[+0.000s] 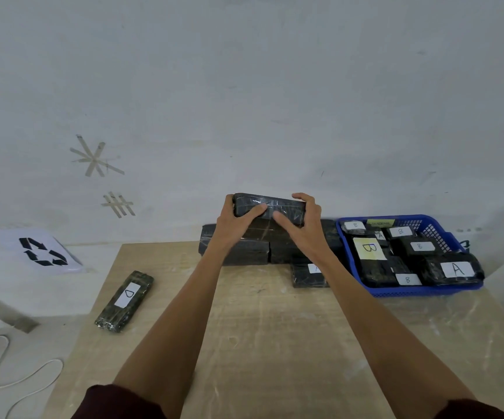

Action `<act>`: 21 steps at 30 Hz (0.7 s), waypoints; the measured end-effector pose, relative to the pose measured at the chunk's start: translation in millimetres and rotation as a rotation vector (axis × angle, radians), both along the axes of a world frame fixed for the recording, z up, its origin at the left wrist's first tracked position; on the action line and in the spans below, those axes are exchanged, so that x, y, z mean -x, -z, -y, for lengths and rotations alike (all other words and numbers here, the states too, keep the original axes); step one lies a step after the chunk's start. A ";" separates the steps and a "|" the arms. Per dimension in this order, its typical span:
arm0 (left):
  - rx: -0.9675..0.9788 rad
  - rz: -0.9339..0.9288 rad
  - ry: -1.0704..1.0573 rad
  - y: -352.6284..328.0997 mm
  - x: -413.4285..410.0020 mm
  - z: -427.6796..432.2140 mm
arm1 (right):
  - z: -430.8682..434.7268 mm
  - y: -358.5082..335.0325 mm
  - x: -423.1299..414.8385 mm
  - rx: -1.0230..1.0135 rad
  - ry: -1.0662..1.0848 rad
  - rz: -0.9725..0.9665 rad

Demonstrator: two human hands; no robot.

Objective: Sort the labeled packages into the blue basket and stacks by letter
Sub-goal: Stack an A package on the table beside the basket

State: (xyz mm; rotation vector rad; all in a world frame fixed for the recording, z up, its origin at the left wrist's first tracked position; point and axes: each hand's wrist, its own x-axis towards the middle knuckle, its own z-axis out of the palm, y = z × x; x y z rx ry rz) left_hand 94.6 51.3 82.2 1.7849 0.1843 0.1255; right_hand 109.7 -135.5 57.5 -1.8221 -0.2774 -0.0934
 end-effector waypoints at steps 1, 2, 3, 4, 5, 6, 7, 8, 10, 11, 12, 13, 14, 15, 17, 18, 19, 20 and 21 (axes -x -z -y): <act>0.001 -0.015 -0.007 -0.6 0.3 1.2 | 1.8 2.2 0.1 0.065 -0.014 0.034; -0.003 -0.022 -0.016 -0.5 0.6 2.4 | 2.9 4.4 0.0 0.149 -0.015 0.074; -0.015 -0.027 -0.027 -0.9 1.2 3.5 | 3.9 6.9 -0.6 0.252 -0.001 0.118; -0.037 -0.031 -0.037 -1.0 2.1 4.6 | 5.6 10.8 -3.1 0.365 0.026 0.157; -0.063 -0.031 -0.041 -1.9 3.3 5.7 | 8.0 13.2 -5.9 0.469 0.052 0.187; -0.088 -0.032 -0.037 -1.7 3.7 5.7 | 10.8 15.1 -8.6 0.550 0.072 0.201; -0.104 -0.032 -0.031 -2.0 4.6 5.9 | 13.6 16.0 -10.6 0.608 0.084 0.211; -0.104 -0.039 -0.023 -2.2 4.9 5.8 | 16.1 16.1 -12.3 0.647 0.076 0.206; -0.039 -0.058 -0.007 -3.7 6.0 5.8 | 19.8 15.1 -14.4 0.681 0.010 0.153; 0.009 -0.059 0.002 -5.1 7.0 6.0 | 20.7 14.5 -15.3 0.684 -0.027 0.120; 0.042 -0.058 0.020 -5.7 7.5 5.9 | 21.1 13.0 -15.0 0.672 -0.048 0.092; 0.060 -0.053 0.044 -5.6 8.0 5.9 | 21.2 12.7 -14.8 0.649 -0.052 0.070; 0.069 -0.044 0.070 -3.9 7.9 5.2 | 21.5 13.0 -14.4 0.624 -0.050 0.059; 0.072 -0.034 0.094 -1.9 8.4 4.0 | 21.3 13.1 -13.8 0.599 -0.052 0.051; 0.072 -0.028 0.142 2.0 10.4 2.5 | 20.4 15.2 -12.8 0.508 -0.077 0.031; 0.080 -0.026 0.161 2.2 12.2 3.0 | 19.3 15.7 -11.3 0.440 -0.093 0.015; 0.101 -0.020 0.174 1.5 14.7 4.5 | 17.8 15.5 -9.3 0.377 -0.105 -0.002; 0.137 -0.016 0.179 1.2 16.5 6.3 | 15.9 15.1 -7.4 0.319 -0.117 -0.015; 0.183 -0.014 0.178 -0.1 17.9 8.1 | 13.7 13.8 -5.1 0.270 -0.131 -0.030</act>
